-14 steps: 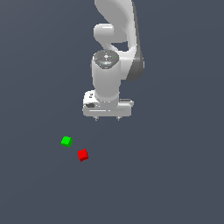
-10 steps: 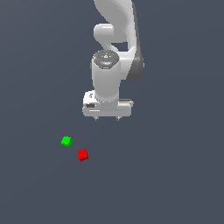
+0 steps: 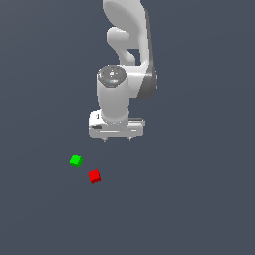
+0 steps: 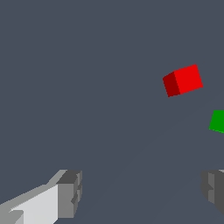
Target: Stack the red cube on top of the green cube.
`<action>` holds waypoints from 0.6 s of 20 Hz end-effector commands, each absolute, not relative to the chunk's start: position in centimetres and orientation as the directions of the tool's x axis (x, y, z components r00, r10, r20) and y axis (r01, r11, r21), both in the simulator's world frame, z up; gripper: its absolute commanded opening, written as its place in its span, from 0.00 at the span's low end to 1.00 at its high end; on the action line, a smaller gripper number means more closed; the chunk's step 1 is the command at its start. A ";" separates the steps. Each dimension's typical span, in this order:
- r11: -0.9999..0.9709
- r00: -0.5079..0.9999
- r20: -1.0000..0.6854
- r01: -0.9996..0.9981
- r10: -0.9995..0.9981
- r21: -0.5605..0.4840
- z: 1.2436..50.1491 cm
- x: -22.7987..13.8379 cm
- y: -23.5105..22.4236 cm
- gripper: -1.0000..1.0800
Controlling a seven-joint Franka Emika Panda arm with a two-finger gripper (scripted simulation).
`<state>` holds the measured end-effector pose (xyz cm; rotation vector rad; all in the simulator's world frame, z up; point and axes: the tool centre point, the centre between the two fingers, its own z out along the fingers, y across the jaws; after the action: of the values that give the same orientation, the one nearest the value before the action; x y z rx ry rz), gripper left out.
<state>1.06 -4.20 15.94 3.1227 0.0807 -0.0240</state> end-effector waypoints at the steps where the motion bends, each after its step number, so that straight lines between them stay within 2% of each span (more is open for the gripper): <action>1: -0.997 0.997 -0.015 0.076 0.075 0.016 15.2 1.7 -5.2 0.96; 12: -0.976 0.976 -0.008 0.219 0.219 0.007 11.0 6.1 -10.5 0.96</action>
<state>5.43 -9.77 11.60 3.1169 0.3110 -0.0131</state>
